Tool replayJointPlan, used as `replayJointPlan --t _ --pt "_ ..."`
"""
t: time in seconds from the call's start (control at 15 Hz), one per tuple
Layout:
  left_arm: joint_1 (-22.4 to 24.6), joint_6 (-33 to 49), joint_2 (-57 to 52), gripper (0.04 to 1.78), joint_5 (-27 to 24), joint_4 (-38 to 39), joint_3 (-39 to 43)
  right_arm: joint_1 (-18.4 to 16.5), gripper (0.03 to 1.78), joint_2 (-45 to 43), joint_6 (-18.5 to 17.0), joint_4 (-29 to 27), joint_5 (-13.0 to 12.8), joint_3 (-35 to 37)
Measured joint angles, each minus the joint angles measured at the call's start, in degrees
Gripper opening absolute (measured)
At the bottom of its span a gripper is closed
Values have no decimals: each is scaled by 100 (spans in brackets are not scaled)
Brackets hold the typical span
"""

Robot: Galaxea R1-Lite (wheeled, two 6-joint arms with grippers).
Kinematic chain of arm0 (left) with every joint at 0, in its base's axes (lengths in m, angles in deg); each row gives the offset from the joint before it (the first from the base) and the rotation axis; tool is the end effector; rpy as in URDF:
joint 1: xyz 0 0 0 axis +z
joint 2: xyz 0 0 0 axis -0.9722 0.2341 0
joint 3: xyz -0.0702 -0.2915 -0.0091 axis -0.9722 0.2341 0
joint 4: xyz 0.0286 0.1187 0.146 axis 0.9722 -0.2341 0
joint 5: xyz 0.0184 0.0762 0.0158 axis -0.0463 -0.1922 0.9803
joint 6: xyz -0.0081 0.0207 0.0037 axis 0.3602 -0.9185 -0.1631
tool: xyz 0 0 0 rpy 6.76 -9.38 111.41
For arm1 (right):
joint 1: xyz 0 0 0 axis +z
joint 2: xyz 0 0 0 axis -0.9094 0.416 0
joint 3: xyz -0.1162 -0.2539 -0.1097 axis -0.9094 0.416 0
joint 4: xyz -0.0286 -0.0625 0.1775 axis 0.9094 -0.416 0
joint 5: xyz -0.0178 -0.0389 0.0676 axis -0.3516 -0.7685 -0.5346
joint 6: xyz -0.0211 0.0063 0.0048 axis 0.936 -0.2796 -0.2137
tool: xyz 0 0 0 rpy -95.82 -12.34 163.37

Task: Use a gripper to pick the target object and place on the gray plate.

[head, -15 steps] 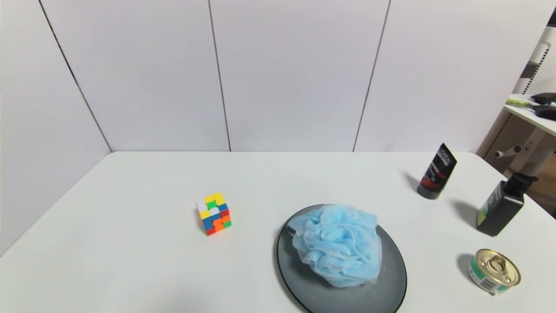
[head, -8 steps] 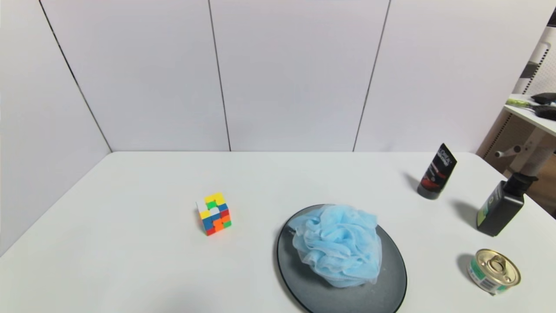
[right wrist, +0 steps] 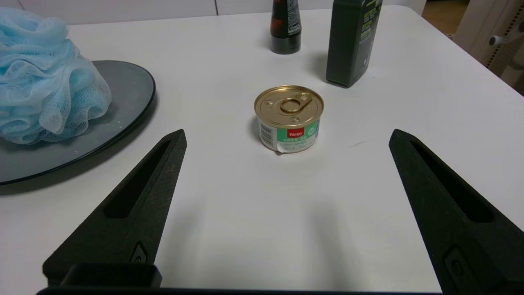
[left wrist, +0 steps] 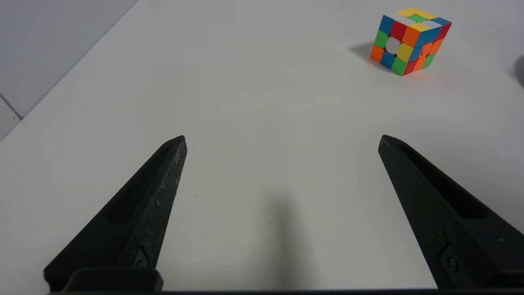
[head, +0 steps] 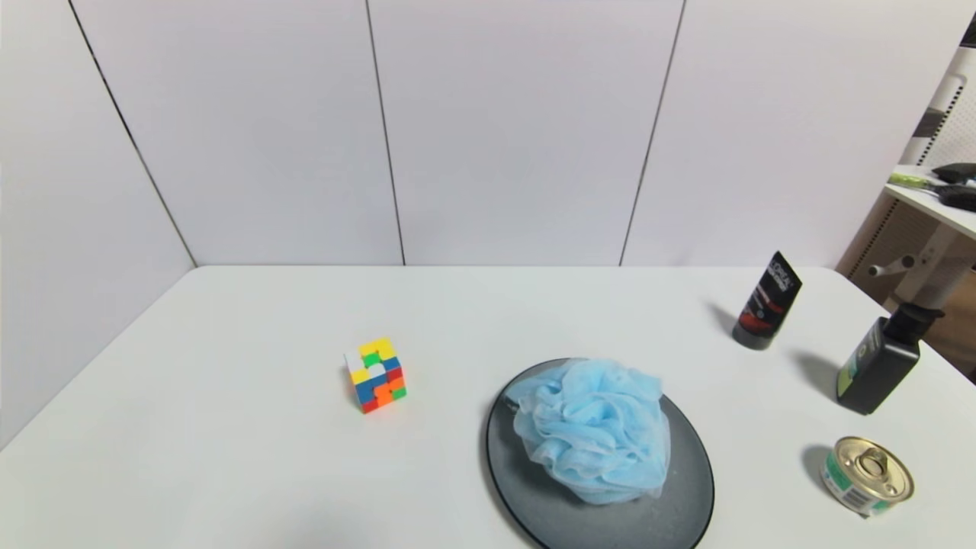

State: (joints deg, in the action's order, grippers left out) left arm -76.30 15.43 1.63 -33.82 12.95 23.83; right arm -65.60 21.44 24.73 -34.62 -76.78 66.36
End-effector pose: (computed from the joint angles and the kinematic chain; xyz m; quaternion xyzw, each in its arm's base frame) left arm -0.0245 0.0001 0.0768 -0.0189 0.0096 0.0068 0.9998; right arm -0.0227 -0.0004 0.0753 0.0229 0.0006 -0.0140 0.9996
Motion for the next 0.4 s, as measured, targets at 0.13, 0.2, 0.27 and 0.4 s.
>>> replayJointPlan --t 0.13,0.2,0.27,0.4 --pt "0 0 0 169 0 0 0 0 171 0 11 -10 -6 0" --pt "0 2 0 169 0 0 0 0 171 7 35 -77 -5 -5" --pt "0 -2 0 169 0 2 0 0 171 24 40 -94 -5 -10" --pt "0 0 0 169 0 0 0 0 171 13 21 -11 0 -10"
